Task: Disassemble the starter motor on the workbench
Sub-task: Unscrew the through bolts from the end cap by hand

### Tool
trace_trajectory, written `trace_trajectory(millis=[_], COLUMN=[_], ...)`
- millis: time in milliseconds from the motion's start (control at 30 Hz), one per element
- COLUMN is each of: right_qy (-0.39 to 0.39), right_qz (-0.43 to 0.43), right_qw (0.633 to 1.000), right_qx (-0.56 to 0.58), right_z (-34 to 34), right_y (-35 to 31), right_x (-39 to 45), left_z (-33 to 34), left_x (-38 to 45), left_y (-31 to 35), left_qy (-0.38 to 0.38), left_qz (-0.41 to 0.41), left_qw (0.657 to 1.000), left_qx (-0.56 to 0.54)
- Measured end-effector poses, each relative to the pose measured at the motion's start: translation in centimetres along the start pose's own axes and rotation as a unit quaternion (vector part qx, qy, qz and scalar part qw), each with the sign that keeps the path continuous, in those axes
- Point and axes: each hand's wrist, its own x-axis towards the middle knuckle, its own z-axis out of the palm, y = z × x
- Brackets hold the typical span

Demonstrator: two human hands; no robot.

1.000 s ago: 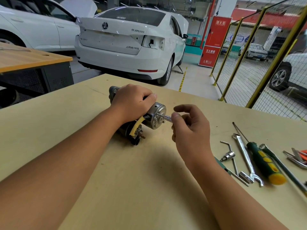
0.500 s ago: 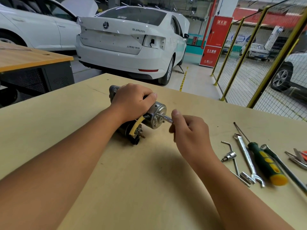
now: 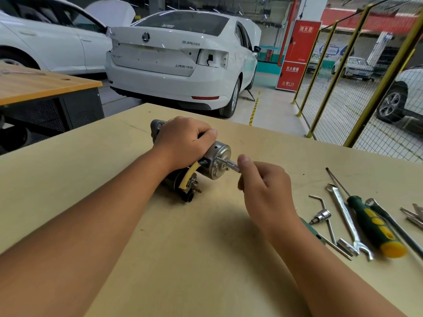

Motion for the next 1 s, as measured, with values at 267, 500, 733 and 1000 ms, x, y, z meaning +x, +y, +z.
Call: trace_trajectory(millis=[267,500,733,1000], right_qy=[0.03,-0.021,-0.013,0.03], right_qz=[-0.046,-0.03,-0.044,-0.093], right_qw=[0.998,0.994,0.991,0.988], right_qx=[0.007,-0.102,-0.126,-0.123], right_z=[-0.6,0.1,0.8,-0.2], right_y=[-0.1,-0.2,-0.3,-0.7], right_x=[0.0,-0.1,-0.4,0.2], left_z=[-0.2,-0.2,-0.2,-0.1], left_x=[-0.1,0.0,0.0,0.1], left_y=[0.2,0.1,0.2,0.2], left_qy=[-0.008,-0.005,-0.008,-0.005], left_qz=[-0.005,-0.001,0.0,0.0], left_qw=[1.0,1.0,1.0,1.0], left_qx=[-0.005,-0.005,-0.002,0.008])
